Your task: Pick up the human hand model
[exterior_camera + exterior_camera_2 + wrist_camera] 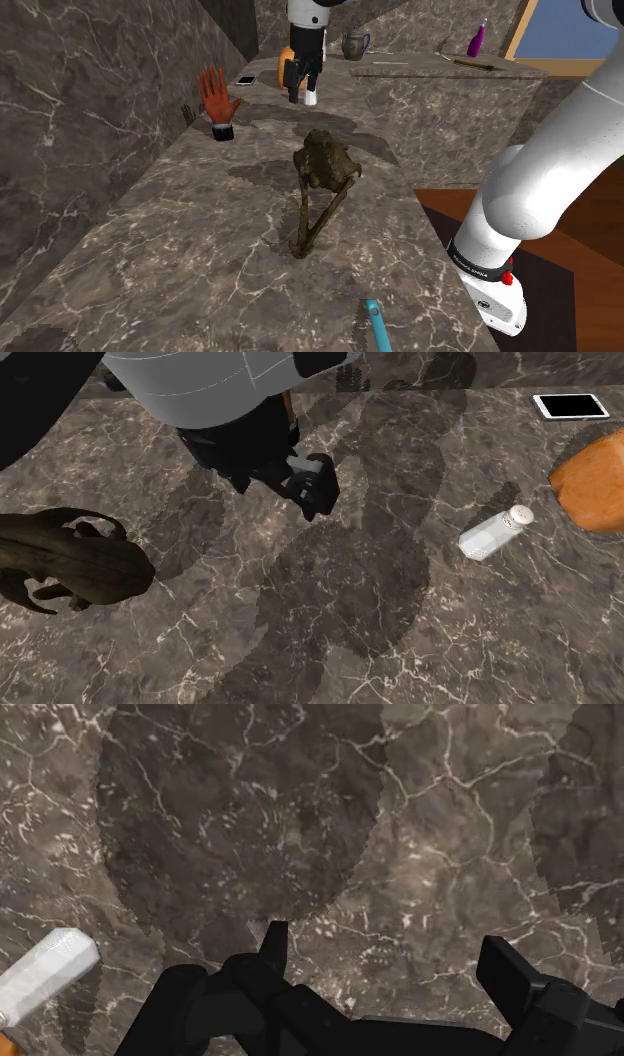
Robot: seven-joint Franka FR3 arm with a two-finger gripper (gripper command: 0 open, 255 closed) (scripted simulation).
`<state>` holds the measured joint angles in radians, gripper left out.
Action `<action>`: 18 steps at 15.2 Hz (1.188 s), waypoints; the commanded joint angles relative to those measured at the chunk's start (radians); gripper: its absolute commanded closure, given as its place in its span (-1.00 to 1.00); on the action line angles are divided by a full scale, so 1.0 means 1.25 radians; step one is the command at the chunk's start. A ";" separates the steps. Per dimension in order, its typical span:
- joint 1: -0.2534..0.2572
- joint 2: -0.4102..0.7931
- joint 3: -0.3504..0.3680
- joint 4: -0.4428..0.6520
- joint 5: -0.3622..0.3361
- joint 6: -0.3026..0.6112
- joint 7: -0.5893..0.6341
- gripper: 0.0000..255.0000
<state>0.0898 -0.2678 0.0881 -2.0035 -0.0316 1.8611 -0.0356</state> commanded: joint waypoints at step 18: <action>0.080 0.374 0.089 0.438 -0.122 -0.010 0.079 -1.00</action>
<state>0.1892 0.2005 0.1990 -1.4419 -0.1827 1.8352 0.0602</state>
